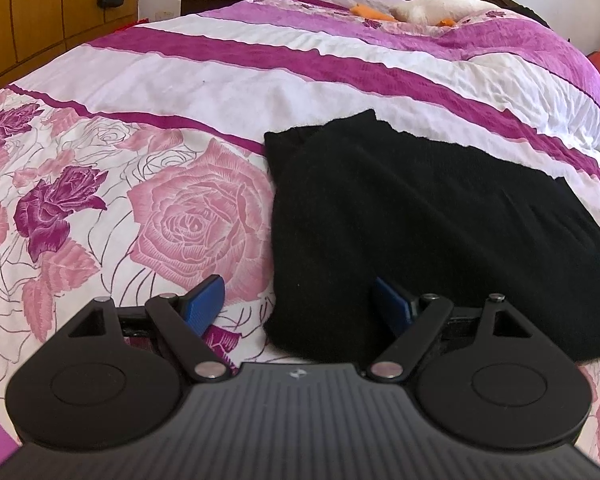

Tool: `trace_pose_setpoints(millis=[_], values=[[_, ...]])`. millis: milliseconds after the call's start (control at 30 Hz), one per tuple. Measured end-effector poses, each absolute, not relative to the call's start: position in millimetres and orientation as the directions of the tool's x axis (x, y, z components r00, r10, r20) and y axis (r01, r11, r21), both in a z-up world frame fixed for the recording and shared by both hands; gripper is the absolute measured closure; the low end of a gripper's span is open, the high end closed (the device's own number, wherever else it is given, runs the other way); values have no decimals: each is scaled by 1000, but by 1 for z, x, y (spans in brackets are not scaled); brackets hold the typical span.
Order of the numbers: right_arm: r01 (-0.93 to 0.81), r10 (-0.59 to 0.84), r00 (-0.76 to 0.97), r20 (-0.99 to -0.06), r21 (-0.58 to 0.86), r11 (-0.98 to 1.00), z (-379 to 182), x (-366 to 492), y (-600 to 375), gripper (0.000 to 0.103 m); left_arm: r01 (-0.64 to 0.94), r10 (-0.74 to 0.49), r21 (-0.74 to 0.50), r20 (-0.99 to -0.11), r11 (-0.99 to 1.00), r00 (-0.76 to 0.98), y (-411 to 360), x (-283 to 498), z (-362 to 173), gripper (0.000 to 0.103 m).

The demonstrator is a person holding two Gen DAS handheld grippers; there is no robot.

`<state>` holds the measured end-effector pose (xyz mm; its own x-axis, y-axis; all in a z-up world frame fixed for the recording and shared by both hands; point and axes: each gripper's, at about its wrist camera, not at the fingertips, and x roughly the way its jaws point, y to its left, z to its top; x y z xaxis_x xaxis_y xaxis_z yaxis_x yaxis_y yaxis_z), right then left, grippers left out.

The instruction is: Fold small clothes

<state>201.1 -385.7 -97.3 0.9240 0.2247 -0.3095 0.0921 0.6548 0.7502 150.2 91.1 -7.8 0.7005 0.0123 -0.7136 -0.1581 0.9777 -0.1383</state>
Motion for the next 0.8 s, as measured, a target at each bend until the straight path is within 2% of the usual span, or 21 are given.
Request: trace_pose_setpoints(millis=[167,800], values=[[92,186,933,-309,701,707,-86,200,-377,89,-143,8,-124,-728,982,686,90,145,-4,18],[16,208,945,-252,672,740,-27,197,-346,92,-150,5,-131,-735,980,678,105,127,8,18]])
